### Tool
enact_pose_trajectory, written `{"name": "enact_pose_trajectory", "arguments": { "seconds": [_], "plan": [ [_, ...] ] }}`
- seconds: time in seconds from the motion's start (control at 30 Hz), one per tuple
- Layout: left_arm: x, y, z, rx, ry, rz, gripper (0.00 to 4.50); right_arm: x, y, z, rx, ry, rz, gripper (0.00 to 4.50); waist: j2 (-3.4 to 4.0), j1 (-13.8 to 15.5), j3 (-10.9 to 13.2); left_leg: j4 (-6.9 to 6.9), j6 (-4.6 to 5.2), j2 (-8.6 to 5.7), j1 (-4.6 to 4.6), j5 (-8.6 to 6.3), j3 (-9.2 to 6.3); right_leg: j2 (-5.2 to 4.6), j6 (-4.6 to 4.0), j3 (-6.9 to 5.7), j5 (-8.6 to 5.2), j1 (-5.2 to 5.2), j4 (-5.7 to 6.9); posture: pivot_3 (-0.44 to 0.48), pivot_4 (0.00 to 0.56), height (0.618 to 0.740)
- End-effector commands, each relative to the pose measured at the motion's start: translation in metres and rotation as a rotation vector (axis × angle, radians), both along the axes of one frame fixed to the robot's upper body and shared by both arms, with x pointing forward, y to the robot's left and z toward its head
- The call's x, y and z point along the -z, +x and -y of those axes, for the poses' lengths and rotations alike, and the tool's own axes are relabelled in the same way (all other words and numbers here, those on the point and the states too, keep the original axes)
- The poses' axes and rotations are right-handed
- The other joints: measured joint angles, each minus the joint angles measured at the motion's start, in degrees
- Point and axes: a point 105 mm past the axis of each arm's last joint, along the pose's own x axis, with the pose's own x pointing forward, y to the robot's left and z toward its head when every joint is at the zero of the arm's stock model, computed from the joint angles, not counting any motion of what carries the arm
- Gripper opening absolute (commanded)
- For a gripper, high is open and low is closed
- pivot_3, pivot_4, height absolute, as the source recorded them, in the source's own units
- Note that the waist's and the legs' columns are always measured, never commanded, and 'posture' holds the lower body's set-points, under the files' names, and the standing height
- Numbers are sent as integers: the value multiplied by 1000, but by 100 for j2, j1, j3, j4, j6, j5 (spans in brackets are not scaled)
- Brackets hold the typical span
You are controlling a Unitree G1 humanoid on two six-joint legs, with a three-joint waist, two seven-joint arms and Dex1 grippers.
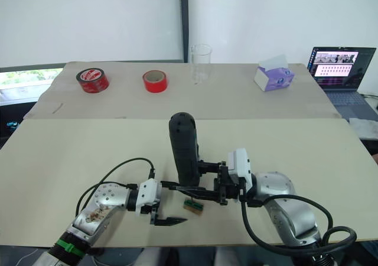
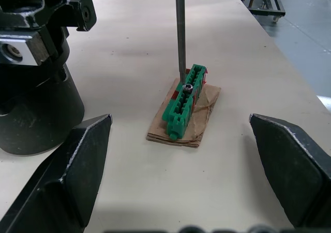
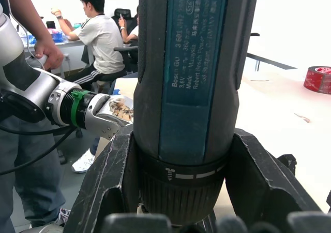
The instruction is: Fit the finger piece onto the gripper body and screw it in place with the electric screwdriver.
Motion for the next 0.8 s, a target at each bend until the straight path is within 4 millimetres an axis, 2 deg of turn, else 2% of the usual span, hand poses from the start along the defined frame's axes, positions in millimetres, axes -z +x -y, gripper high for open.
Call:
{"name": "enact_pose_trajectory", "arguments": {
  "seconds": [0.03,0.8],
  "plan": [
    [15,0,-7,-30,50,-49,4481,-10,-7,-2,-25,23,51,1916,0,0,0,0,0,0,0,0,0,0,0,0,0,0,0,0,150,740],
    [18,-1,-9,-31,54,-52,4481,-9,-4,1,-11,18,54,1916,0,0,0,0,0,0,0,0,0,-1,-4,0,-2,0,0,0,150,740]
  ]
}}
